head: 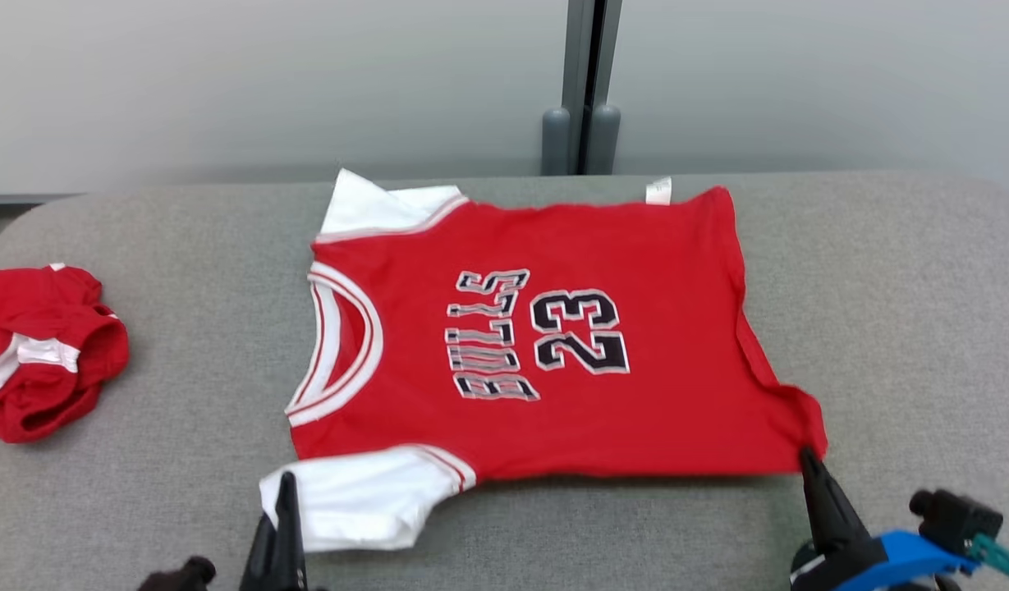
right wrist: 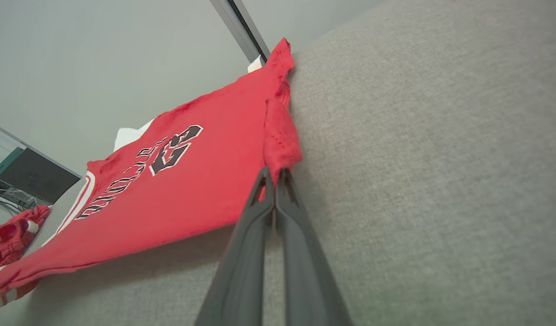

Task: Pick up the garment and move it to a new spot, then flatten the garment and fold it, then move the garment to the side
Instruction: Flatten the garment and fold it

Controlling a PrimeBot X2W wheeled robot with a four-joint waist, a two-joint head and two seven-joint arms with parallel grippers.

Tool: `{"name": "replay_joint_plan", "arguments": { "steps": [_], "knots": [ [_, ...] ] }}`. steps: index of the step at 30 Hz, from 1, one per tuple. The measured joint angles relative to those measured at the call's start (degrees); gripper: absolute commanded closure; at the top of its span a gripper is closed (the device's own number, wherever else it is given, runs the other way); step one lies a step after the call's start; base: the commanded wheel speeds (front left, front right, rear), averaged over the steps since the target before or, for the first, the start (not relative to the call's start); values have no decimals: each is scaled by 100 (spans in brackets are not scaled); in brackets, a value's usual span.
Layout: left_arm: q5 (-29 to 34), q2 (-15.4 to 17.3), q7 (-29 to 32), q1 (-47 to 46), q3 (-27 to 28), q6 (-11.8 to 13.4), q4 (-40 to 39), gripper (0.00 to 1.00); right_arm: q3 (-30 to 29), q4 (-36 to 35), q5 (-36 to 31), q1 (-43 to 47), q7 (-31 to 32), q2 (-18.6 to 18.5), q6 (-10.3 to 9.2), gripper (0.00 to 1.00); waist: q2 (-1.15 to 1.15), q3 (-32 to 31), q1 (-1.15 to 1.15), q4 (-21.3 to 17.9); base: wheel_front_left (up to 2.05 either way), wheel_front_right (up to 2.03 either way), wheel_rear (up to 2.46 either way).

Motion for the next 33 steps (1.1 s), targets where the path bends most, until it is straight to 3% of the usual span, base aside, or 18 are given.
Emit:
{"name": "replay_joint_plan", "arguments": {
  "steps": [8, 14, 33],
  "knots": [
    [34, -63, 0, 769, -93, 130, -282, 100, -312, -430, -190, 966, 176, 88, 0, 100, 0, -178, 1, 5, 0, 0, 0],
    [47, -63, 4, 821, -208, 143, -274, 100, -516, -702, -358, 1081, 414, 221, 0, 100, 2, -175, 2, -58, 0, 0, 0],
    [200, 468, 394, -708, -436, -109, 541, 100, -612, -481, -845, 109, 957, 366, 0, 100, 3, 97, 2, -229, 0, 0, 0]
  ]
}}
